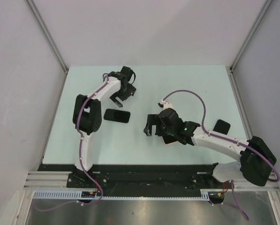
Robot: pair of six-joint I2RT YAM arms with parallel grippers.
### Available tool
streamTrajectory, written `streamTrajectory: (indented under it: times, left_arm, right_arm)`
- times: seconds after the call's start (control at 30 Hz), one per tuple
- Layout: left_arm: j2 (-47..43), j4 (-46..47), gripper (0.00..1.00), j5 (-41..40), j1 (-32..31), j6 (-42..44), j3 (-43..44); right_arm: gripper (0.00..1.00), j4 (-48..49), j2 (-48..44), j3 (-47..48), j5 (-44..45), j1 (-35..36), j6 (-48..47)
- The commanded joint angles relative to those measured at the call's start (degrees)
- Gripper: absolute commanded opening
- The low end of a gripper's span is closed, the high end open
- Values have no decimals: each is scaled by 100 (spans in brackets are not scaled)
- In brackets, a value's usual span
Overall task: Take the phone out of the phone case
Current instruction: Pick up the phone at the center of the board.
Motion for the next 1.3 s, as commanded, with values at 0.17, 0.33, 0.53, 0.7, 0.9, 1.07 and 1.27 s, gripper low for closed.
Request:
streamTrajectory:
  times: [0.17, 0.33, 0.53, 0.7, 0.9, 1.07, 1.27]
  left_arm:
    - [556, -362, 100, 342, -176, 725, 301]
    - [119, -257, 100, 317, -220, 1217, -672]
    - [-769, 350, 100, 264, -220, 1534, -2159]
    - [-1428, 350, 100, -42, -255, 1641, -2440]
    - [-1992, 255, 100, -114, -229, 1298, -2976]
    - [-1844, 227, 100, -88, 192, 1218, -3136]
    - [-1773, 1087, 100, 333, 729, 1499, -3460]
  right_arm:
    - [100, 37, -75, 4, 154, 59, 28]
    - [100, 81, -31, 13, 110, 76, 28]
    - [100, 195, 39, 13, 66, 76, 10]
    - [100, 257, 100, 13, -22, 85, 19]
    - [100, 221, 83, 13, 22, 85, 1]
    - [100, 204, 74, 13, -13, 94, -16]
    - [100, 125, -22, 13, 48, 103, -34]
